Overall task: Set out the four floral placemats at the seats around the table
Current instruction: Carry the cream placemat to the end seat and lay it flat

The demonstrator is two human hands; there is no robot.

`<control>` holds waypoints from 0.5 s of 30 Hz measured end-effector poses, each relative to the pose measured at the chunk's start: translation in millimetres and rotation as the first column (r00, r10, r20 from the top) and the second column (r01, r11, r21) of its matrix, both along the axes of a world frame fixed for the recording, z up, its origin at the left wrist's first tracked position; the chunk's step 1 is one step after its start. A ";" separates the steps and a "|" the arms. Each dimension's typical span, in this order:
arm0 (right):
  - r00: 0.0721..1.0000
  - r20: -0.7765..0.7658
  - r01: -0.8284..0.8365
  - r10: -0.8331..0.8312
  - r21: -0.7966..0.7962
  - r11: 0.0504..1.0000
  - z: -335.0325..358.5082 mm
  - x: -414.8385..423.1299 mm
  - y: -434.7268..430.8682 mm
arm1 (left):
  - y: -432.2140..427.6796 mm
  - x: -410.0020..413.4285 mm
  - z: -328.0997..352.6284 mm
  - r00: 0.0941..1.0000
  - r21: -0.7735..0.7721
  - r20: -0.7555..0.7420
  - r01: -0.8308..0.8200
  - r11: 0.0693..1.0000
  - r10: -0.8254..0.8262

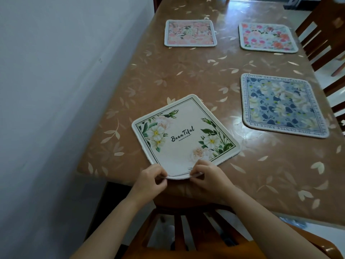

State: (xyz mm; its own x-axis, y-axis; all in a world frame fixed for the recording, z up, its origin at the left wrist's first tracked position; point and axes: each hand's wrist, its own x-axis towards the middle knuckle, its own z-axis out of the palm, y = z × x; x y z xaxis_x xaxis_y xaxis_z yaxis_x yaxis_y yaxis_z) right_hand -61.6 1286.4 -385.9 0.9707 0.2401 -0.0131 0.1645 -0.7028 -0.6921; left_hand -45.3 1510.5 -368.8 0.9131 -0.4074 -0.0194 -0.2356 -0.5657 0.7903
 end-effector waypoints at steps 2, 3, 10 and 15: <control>0.999 0.044 0.000 0.002 -0.049 0.999 -3.1 2.6 -0.4 | 10.8 1.9 -1.2 0.996 -0.004 -0.035 -0.079 0.997 0.079; 0.998 0.061 -0.005 0.010 -0.079 0.997 -4.5 4.2 -1.5 | 17.5 3.2 -2.0 0.990 -0.010 -0.063 -0.125 0.992 0.124; 0.980 0.124 -0.118 0.153 -0.253 0.960 -6.8 19.2 -6.5 | 50.0 10.6 -6.9 0.935 0.027 -0.165 -0.313 0.949 0.313; 0.985 0.133 -0.085 0.112 -0.194 0.977 -7.2 21.4 -6.8 | 43.9 8.7 -13.3 0.991 0.202 -0.034 -0.119 0.972 0.128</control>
